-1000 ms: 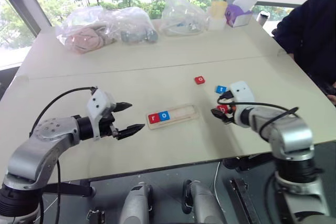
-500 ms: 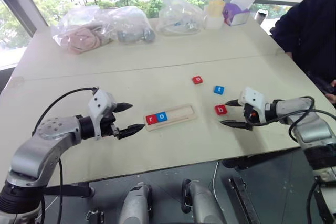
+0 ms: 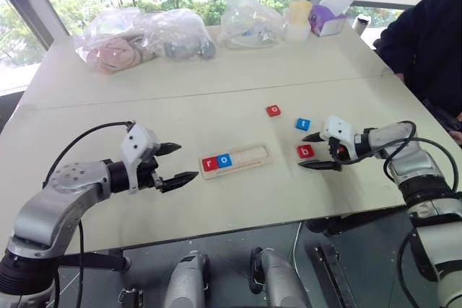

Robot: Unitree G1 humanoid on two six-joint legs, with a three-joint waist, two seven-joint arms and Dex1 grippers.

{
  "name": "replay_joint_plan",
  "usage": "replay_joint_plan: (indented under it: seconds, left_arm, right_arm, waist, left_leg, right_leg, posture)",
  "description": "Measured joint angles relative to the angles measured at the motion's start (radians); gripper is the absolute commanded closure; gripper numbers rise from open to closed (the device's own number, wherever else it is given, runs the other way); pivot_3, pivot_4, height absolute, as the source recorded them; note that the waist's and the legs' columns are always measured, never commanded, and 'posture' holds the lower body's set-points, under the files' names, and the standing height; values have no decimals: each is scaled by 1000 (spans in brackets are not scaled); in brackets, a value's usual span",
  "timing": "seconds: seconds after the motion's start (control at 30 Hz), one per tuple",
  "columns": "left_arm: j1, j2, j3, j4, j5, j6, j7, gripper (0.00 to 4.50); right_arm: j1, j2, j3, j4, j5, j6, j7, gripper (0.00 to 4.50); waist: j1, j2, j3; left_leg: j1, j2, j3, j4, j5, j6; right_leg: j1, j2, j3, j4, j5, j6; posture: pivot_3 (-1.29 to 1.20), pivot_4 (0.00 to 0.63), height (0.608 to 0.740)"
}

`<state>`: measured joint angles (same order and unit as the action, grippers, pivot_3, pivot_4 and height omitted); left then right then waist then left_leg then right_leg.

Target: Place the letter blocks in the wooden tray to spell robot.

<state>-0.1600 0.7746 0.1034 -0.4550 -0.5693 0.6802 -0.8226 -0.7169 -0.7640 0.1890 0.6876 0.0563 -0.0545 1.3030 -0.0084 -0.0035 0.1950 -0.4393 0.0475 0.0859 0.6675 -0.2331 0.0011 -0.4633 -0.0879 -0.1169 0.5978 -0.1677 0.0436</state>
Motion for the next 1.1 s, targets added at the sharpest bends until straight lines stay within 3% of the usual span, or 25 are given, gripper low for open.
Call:
replay_joint_plan:
  seconds: [0.27,0.43,0.53,0.83,1.1]
  left_arm:
    - [7,1,0,0,0,0,1,0]
    - [6,1,0,0,0,0,1,0]
    - [6,1,0,0,1,0,1,0]
    - [2,1,0,0,3,-2,2,0]
    - [-5,-1,-4,0,12,-10,12,0]
  right_arm:
    - [-18,2,0,42,-13,-30,20,509]
    - [-19,12,0,44,-19,-38,29,2087]
    - [-23,20,0,45,-24,-40,30,3319]
    - [-38,47,3,-19,-41,-3,53,3347]
    - [-162,190,89,-125,-50,15,115,3347]
  waist:
    - [2,0,0]
    - [0,0,0]
    - [-1,0,0]
    - [-4,0,0]
    - [-2,0,0]
  left_leg:
    - [2,0,0,0,0,0]
    - [3,0,0,0,0,0]
    - [4,0,0,0,0,-1]
    - [5,0,1,0,1,-1]
    - [6,1,1,0,1,-2]
  right_leg:
    - [3,0,0,0,0,0]
    - [3,0,0,0,0,0]
    - [4,0,0,1,0,-1]
    - [3,0,1,3,1,-1]
    - [2,1,2,7,2,1]
  posture:
    - [0,150,725]
    - [0,150,725]
    - [0,150,725]
    - [0,150,725]
    - [0,150,725]
